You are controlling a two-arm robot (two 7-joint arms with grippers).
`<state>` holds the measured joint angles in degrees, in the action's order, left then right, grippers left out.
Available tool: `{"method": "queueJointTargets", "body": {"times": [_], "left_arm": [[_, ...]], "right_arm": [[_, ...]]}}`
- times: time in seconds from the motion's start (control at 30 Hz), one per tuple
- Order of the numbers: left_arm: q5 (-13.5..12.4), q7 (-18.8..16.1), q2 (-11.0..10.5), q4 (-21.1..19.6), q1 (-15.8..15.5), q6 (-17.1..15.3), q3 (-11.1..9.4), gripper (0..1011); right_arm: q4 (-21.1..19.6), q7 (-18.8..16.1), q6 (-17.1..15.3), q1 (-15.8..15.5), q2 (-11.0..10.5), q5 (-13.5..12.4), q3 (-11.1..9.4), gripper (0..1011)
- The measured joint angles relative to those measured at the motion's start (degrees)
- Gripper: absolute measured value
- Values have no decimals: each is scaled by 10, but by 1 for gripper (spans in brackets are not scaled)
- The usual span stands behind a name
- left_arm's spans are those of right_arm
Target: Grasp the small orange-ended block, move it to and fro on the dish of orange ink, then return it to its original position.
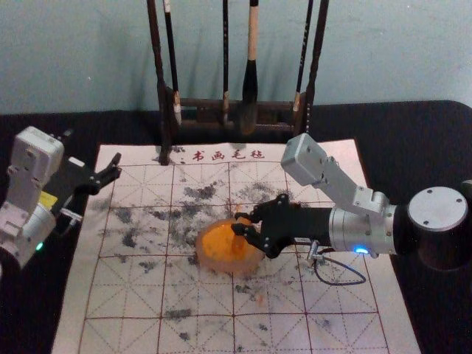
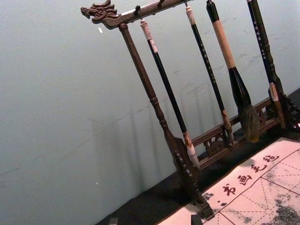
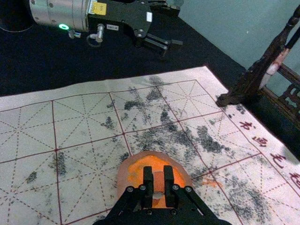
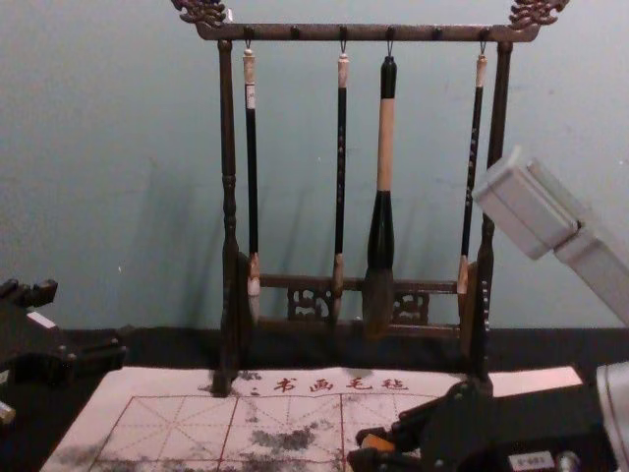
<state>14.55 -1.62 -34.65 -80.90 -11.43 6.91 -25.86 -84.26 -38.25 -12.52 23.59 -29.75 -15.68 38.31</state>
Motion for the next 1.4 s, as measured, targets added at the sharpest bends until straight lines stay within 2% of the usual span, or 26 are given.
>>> {"method": "queueJointTargets", "body": {"times": [0.57, 1.4], "left_arm": [[0, 0, 0, 0, 0, 0, 0, 1001], [0, 0, 0, 0, 0, 0, 0, 1001]], "right_arm": [[-5, -2, -2, 1, 7, -2, 14, 133], [24, 17, -8, 21, 40, 10, 22, 133]]}}
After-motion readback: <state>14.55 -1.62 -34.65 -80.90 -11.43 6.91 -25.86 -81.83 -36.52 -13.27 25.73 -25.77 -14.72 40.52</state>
